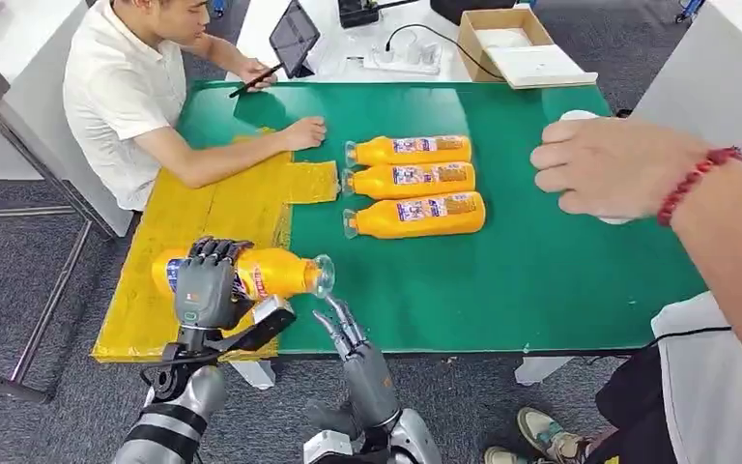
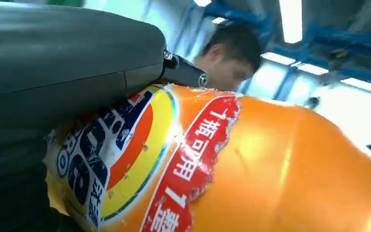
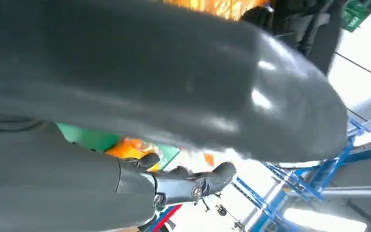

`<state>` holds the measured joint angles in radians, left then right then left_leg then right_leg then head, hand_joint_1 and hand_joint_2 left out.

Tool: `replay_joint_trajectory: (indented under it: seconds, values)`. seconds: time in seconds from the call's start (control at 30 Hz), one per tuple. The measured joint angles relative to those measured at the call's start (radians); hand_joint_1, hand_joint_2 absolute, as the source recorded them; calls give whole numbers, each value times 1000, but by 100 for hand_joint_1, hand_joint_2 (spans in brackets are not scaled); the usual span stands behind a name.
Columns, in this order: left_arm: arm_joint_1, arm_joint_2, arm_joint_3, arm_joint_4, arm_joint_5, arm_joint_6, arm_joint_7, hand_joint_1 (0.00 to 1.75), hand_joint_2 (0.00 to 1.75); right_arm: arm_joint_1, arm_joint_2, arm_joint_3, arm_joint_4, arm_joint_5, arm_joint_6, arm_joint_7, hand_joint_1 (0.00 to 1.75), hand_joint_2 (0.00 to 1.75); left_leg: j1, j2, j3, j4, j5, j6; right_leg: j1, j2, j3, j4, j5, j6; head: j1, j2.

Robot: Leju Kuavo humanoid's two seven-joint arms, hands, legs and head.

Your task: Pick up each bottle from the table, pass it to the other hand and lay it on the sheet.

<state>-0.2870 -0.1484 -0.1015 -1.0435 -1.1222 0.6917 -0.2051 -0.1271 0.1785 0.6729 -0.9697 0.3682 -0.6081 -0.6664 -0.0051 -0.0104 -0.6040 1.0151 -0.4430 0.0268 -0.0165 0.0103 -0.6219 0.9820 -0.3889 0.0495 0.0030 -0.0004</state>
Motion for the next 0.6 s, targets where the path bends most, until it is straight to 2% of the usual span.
replay_joint_trajectory:
  seconds: [0.17,0.3,0.33,0.37,0.4,0.43,0.6]
  values:
    - [-168,18,-31,248,-10,-154,145,175,175,4,0,0,-18,-30,56,0,0,0,0,0,-1,0,0,0,0,0,0,0,0,0,0,0]
    - [-320,23,-66,458,-28,-378,250,175,175,2,1,0,-19,-34,124,0,0,0,0,0,0,0,1,0,0,0,1,1,0,0,0,0]
    - [-347,23,-71,484,-26,-410,264,141,175,0,2,0,-18,-34,130,0,0,0,0,0,1,0,1,0,0,0,2,1,0,0,0,0]
    - [-374,23,-75,521,-20,-455,280,56,175,-2,3,0,-18,-35,140,0,0,0,0,0,1,0,0,0,0,0,3,1,0,0,0,0]
    - [-397,23,-76,547,-19,-486,291,12,175,-3,4,0,-17,-36,147,0,0,0,0,0,2,0,0,0,0,0,3,0,0,0,0,0]
    - [-418,23,-78,568,-18,-514,303,0,175,-4,5,0,-16,-36,156,0,0,0,0,0,2,0,0,0,0,0,3,0,0,0,0,0]
    - [-464,23,-87,635,3,-559,307,0,175,-7,7,0,-6,-46,185,0,0,0,0,0,4,0,0,0,0,0,4,1,0,0,0,0]
